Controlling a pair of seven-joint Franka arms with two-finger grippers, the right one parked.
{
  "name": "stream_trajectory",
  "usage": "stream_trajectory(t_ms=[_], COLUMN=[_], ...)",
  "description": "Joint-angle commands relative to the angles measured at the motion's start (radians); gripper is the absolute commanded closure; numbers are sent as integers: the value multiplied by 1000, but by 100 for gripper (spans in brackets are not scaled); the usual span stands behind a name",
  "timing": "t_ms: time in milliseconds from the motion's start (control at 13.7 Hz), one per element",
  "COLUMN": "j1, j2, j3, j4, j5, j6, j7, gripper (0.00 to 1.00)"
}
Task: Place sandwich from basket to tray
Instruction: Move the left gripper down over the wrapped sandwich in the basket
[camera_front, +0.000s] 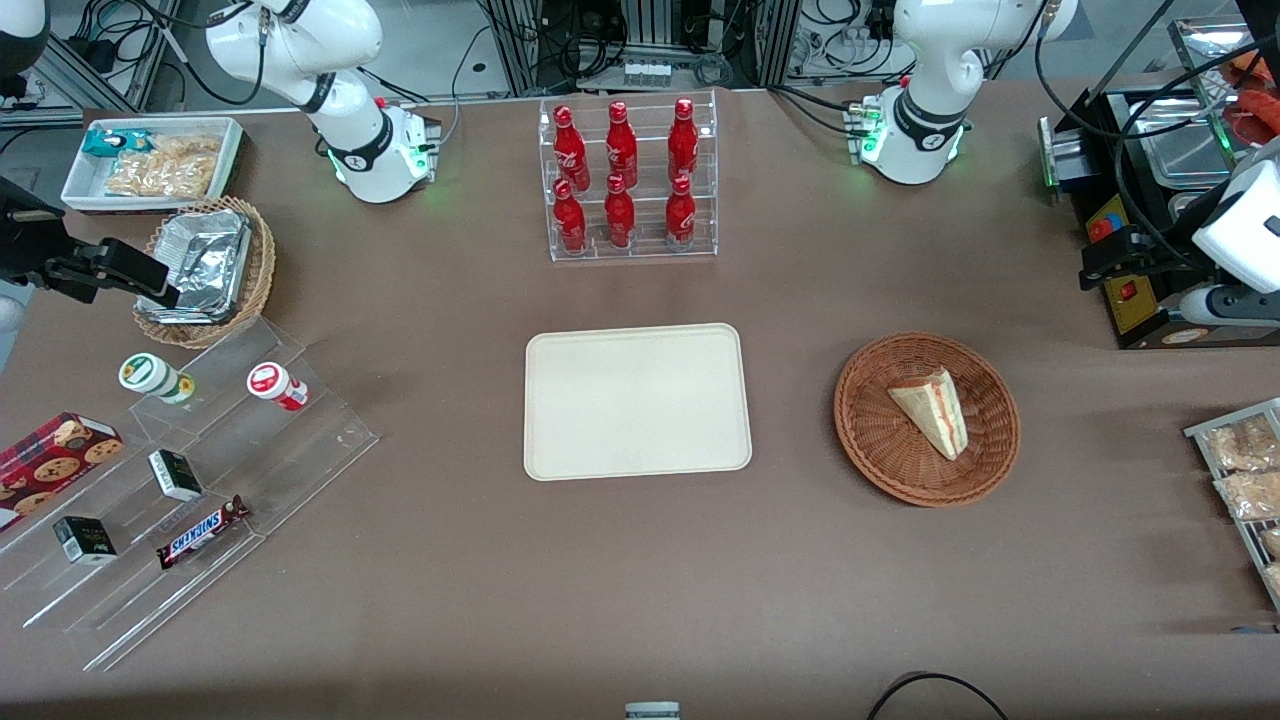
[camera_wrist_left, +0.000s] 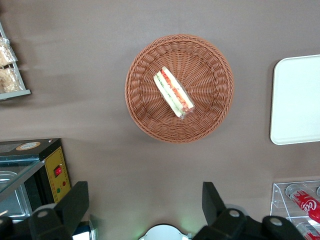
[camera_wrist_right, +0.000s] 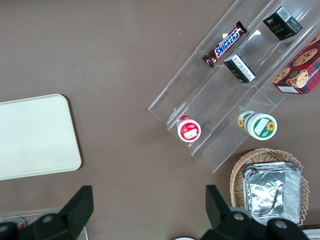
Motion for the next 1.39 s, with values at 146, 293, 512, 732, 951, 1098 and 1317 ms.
stream_trajectory(t_ms=[146,293,512,732,951,1098,1317], j1=[-8,-8,-8,-17,-18,-20,-38], j2=[13,12,3,0,-36,-45,-34], j3=[6,6,6,3,3,0,-17], j4=[-21,-79,-205,-326,-530,-624,-692], j5=[0,2,2,2,0,0,2], j6=[3,32,136,258,503,619,737], j7=[1,0,0,0,-2,-86,-221], gripper=[0,0,0,0,0,0,0])
